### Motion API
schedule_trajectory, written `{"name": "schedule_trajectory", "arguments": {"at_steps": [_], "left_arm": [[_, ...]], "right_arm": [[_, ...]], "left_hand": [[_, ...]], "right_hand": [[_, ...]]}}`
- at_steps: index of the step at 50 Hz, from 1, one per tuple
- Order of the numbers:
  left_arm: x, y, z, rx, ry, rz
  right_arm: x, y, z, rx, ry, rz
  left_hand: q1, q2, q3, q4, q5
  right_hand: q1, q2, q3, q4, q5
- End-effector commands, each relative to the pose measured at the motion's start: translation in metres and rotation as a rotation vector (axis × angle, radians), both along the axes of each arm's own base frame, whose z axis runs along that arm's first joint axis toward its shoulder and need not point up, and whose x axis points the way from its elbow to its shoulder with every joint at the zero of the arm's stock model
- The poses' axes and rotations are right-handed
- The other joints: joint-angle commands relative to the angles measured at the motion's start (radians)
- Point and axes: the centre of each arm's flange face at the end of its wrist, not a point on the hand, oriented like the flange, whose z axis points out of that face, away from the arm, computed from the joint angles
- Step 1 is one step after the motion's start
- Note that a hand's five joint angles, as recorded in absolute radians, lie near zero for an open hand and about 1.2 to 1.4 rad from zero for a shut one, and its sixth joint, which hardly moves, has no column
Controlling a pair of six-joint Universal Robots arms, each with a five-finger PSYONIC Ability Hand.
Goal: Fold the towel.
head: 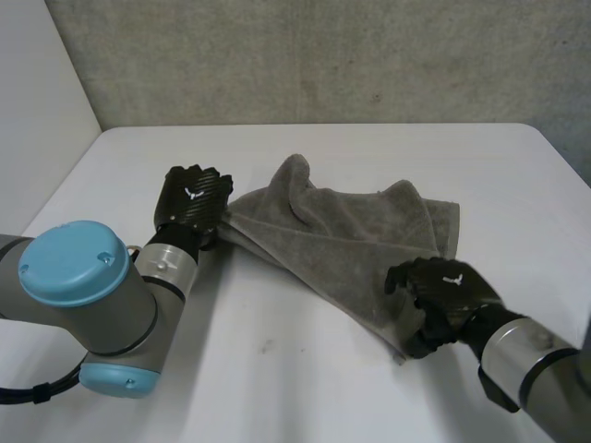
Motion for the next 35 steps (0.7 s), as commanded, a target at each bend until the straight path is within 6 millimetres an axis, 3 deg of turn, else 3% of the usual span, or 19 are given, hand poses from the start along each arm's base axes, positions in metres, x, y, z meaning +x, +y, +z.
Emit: {"name": "schedule_trajectory", "arguments": {"at_steps": [1,8,15,16,18,19,21,31,33,35], "left_arm": [[0.0,0.0,-0.001,0.003,-0.001,0.0],[0.0,0.0,-0.002,0.004,-0.002,0.0],[0.0,0.0,-0.004,0.01,-0.005,0.001],[0.0,0.0,-0.004,0.011,-0.005,0.001],[0.0,0.0,-0.005,0.012,-0.006,0.001],[0.0,0.0,-0.005,0.012,-0.006,0.001],[0.0,0.0,-0.005,0.012,-0.006,0.001],[0.001,0.003,-0.011,0.029,-0.017,-0.003],[0.001,0.003,-0.015,0.039,-0.025,-0.003],[0.001,0.003,-0.019,0.05,-0.033,-0.003]], "right_arm": [[0.009,-0.006,-0.028,-0.019,0.051,-0.053],[0.019,-0.005,-0.049,-0.007,0.074,-0.031],[0.022,-0.021,-0.058,-0.079,0.074,-0.068],[0.022,-0.021,-0.058,-0.079,0.074,-0.068],[0.02,-0.026,-0.058,-0.118,0.083,-0.094],[0.02,-0.026,-0.058,-0.118,0.083,-0.094],[0.019,-0.033,-0.055,-0.184,0.094,-0.109],[0.008,-0.049,-0.051,-0.292,0.212,-0.098],[0.006,-0.053,-0.046,-0.315,0.241,-0.1],[-0.002,-0.063,-0.029,-0.384,0.304,-0.11]], "left_hand": [[0.195,0.179,0.18,0.179,0.181],[0.195,0.179,0.18,0.179,0.181],[0.195,0.179,0.18,0.179,0.181],[0.195,0.179,0.18,0.179,0.181],[0.195,0.179,0.18,0.179,0.181],[0.195,0.179,0.18,0.179,0.181],[0.195,0.179,0.18,0.179,0.181],[0.195,0.179,0.18,0.179,0.181],[0.195,0.179,0.18,0.179,0.181],[0.18,0.165,0.166,0.164,0.166]], "right_hand": [[0.052,-0.018,-0.01,-0.01,0.0],[0.055,-0.015,-0.007,-0.007,0.003],[0.204,0.134,0.143,0.143,0.152],[0.204,0.135,0.143,0.143,0.153],[0.546,0.476,0.485,0.485,0.494],[0.548,0.478,0.487,0.487,0.496],[0.91,0.841,0.849,0.849,0.859],[0.94,0.871,0.879,0.879,0.888],[0.94,0.871,0.879,0.879,0.888],[0.94,0.871,0.879,0.879,0.888]]}}
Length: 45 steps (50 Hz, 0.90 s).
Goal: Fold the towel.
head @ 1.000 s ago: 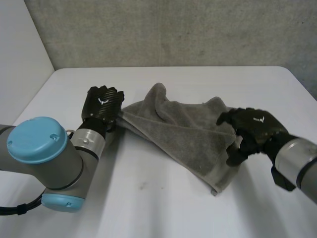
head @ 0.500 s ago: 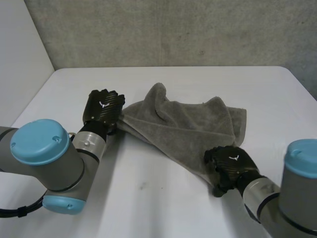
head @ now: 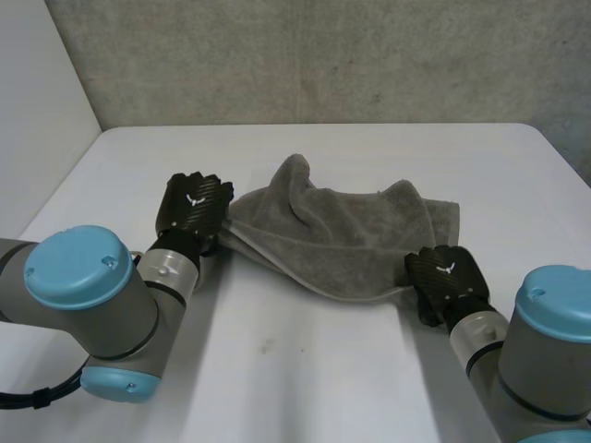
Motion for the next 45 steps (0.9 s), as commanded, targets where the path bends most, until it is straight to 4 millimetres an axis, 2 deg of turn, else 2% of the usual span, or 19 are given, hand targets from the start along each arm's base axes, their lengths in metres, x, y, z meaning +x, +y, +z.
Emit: {"name": "schedule_trajectory", "arguments": {"at_steps": [1,3,4,6,10,14,23,27,36,40,45], "left_arm": [[0.0,0.001,-0.016,0.039,-0.029,-0.005],[0.001,0.001,-0.021,0.054,-0.037,-0.005],[0.001,0.001,-0.026,0.07,-0.046,-0.006],[0.001,0.002,-0.031,0.085,-0.058,-0.008],[0.002,0.002,-0.038,0.109,-0.071,-0.005],[0.006,-0.003,-0.042,0.124,-0.078,0.01],[0.015,-0.012,-0.043,0.129,-0.075,0.041],[0.016,-0.012,-0.047,0.14,-0.079,0.046],[0.018,-0.01,-0.048,0.156,-0.083,0.047],[0.019,-0.008,-0.049,0.173,-0.09,0.048],[0.017,0.001,-0.057,0.254,-0.101,0.0]], "right_arm": [[-0.013,-0.018,0.023,-0.107,0.132,-0.012],[-0.023,-0.026,0.037,-0.135,0.174,-0.03],[-0.024,-0.026,0.037,-0.135,0.174,-0.03],[-0.027,-0.031,0.051,-0.155,0.179,-0.038],[-0.028,-0.035,0.062,-0.176,0.177,-0.036],[-0.037,-0.046,0.068,-0.182,0.181,-0.067],[-0.053,-0.06,0.072,-0.178,0.182,-0.119],[-0.061,-0.065,0.072,-0.176,0.187,-0.142],[-0.066,-0.069,0.072,-0.178,0.194,-0.146],[-0.075,-0.075,0.073,-0.179,0.196,-0.177],[-0.078,-0.079,0.076,-0.189,0.195,-0.189]], "left_hand": [[0.16,0.144,0.145,0.144,0.146],[0.128,0.112,0.113,0.112,0.114],[0.046,0.03,0.031,0.03,0.032],[0.013,-0.002,-0.001,-0.003,-0.001],[0.01,-0.006,-0.005,-0.006,-0.004],[-0.124,-0.14,-0.139,-0.14,-0.138],[-0.439,-0.455,-0.454,-0.455,-0.453],[-0.466,-0.481,-0.48,-0.482,-0.48],[-0.486,-0.502,-0.501,-0.502,-0.5],[-0.486,-0.502,-0.501,-0.502,-0.5],[-0.471,-0.487,-0.486,-0.488,-0.486]], "right_hand": [[0.428,0.225,0.216,0.208,0.248],[0.428,0.225,0.216,0.208,0.248],[0.428,0.225,0.216,0.208,0.248],[0.428,0.225,0.216,0.208,0.248],[0.428,0.225,0.216,0.208,0.248],[0.428,0.225,0.216,0.208,0.248],[0.428,0.225,0.216,0.208,0.248],[0.428,0.225,0.216,0.208,0.248],[0.428,0.225,0.216,0.208,0.248],[0.428,0.225,0.216,0.208,0.248],[0.428,0.225,0.216,0.208,0.248]]}}
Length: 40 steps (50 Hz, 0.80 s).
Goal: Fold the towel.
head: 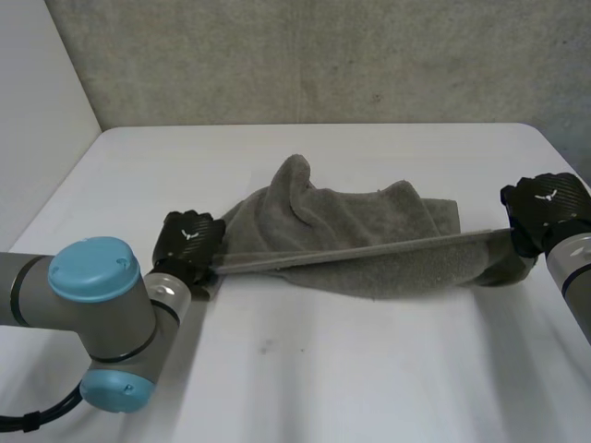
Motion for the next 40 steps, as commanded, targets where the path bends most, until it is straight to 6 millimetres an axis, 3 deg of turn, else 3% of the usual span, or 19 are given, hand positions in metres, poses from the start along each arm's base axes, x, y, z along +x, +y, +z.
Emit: {"name": "schedule_trajectory", "arguments": {"at_steps": [1,3,4,5,11,13,14,16,19,21,24,29,33,34,35,36,40], "left_arm": [[-0.001,0.01,-0.008,0.088,-0.007,-0.042],[-0.001,0.01,-0.009,0.103,-0.005,-0.044],[-0.001,0.01,-0.01,0.114,-0.007,-0.043],[-0.001,0.01,-0.01,0.118,-0.011,-0.041],[0.001,0.005,0.01,0.07,-0.004,-0.012],[0.007,0.008,0.047,0.009,0.021,0.007],[0.007,0.008,0.047,0.009,0.021,0.007],[0.012,0.021,0.078,-0.009,0.028,0.003],[0.014,0.029,0.092,-0.003,0.024,-0.003],[0.021,0.047,0.123,-0.01,-0.001,-0.014],[0.029,0.064,0.141,-0.003,-0.084,-0.033],[0.039,0.08,0.131,0.074,-0.317,-0.083],[0.045,0.085,0.118,0.126,-0.444,-0.114],[0.046,0.082,0.109,0.146,-0.484,-0.122],[0.047,0.075,0.096,0.181,-0.513,-0.123],[0.047,0.075,0.096,0.181,-0.513,-0.123],[0.043,0.052,0.058,0.264,-0.545,-0.121]], "right_arm": [[-0.008,-0.008,0.005,-0.017,-0.003,-0.028],[-0.01,-0.009,0.005,-0.017,-0.004,-0.035],[-0.01,-0.009,0.005,-0.017,-0.004,-0.032],[-0.01,-0.009,0.005,-0.017,-0.004,-0.032],[-0.005,-0.005,0.005,0.003,0.0,0.015],[-0.004,-0.003,0.006,0.025,0.013,0.035],[-0.002,0.001,0.013,0.044,0.032,0.056],[-0.001,0.006,0.021,0.068,0.051,0.076],[0.0,0.016,0.043,0.113,0.061,0.114],[0.001,0.02,0.054,0.123,0.065,0.135],[0.003,0.025,0.069,0.163,0.075,0.159],[0.003,0.039,0.074,0.266,0.173,0.209],[0.004,0.051,0.059,0.379,0.309,0.281],[0.004,0.051,0.059,0.379,0.31,0.281],[0.004,0.048,0.047,0.416,0.334,0.295],[0.005,0.044,0.033,0.466,0.344,0.309],[0.007,0.036,0.011,0.539,0.344,0.326]], "left_hand": [[0.091,0.097,0.098,0.097,0.097],[0.141,0.147,0.148,0.147,0.147],[0.345,0.351,0.351,0.351,0.351],[0.684,0.69,0.69,0.69,0.69],[0.757,0.763,0.764,0.763,0.763],[0.757,0.763,0.764,0.763,0.763],[0.757,0.763,0.764,0.763,0.763],[0.757,0.763,0.764,0.763,0.763],[0.757,0.763,0.764,0.763,0.763],[0.757,0.763,0.764,0.763,0.763],[0.757,0.763,0.764,0.763,0.763],[0.757,0.763,0.764,0.763,0.763],[0.757,0.763,0.764,0.763,0.763],[0.757,0.763,0.764,0.763,0.763],[0.757,0.763,0.764,0.763,0.763],[0.757,0.763,0.764,0.763,0.763],[0.757,0.763,0.764,0.763,0.763]], "right_hand": [[0.428,0.225,0.214,0.208,0.245],[0.428,0.225,0.214,0.208,0.245],[0.428,0.225,0.214,0.208,0.245],[0.428,0.225,0.214,0.208,0.245],[0.428,0.225,0.214,0.208,0.245],[0.428,0.225,0.214,0.208,0.245],[0.428,0.225,0.214,0.208,0.245],[0.428,0.225,0.214,0.208,0.245],[0.428,0.225,0.214,0.208,0.245],[0.428,0.225,0.214,0.208,0.245],[0.428,0.225,0.214,0.208,0.245],[0.428,0.225,0.214,0.208,0.245],[0.428,0.225,0.214,0.208,0.245],[0.428,0.225,0.214,0.208,0.245],[0.428,0.225,0.214,0.208,0.245],[0.428,0.225,0.214,0.208,0.245],[0.428,0.225,0.214,0.208,0.245]]}}
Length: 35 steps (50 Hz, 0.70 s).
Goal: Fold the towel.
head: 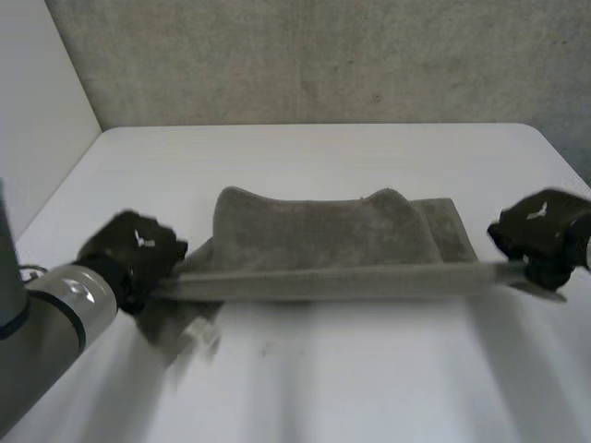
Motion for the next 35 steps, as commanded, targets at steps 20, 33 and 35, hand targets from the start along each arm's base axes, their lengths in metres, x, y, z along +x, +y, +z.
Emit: {"name": "schedule_trajectory", "arguments": {"at_steps": [20,33,35], "left_arm": [[-0.066,-0.186,0.161,-1.084,0.43,0.058],[-0.029,-0.17,0.064,-0.784,0.334,0.11],[-0.028,-0.164,0.044,-0.727,0.312,0.095]], "right_arm": [[0.063,-0.146,0.152,-1.276,-0.262,-0.106],[0.065,-0.116,0.053,-0.883,-0.281,-0.01],[0.064,-0.111,0.034,-0.808,-0.281,-0.008]], "left_hand": [[0.246,0.179,0.181,0.179,0.196],[0.246,0.179,0.181,0.179,0.196],[0.246,0.179,0.181,0.179,0.196]], "right_hand": [[0.428,0.225,0.21,0.203,0.236],[0.428,0.225,0.21,0.203,0.236],[0.428,0.225,0.21,0.203,0.236]]}}
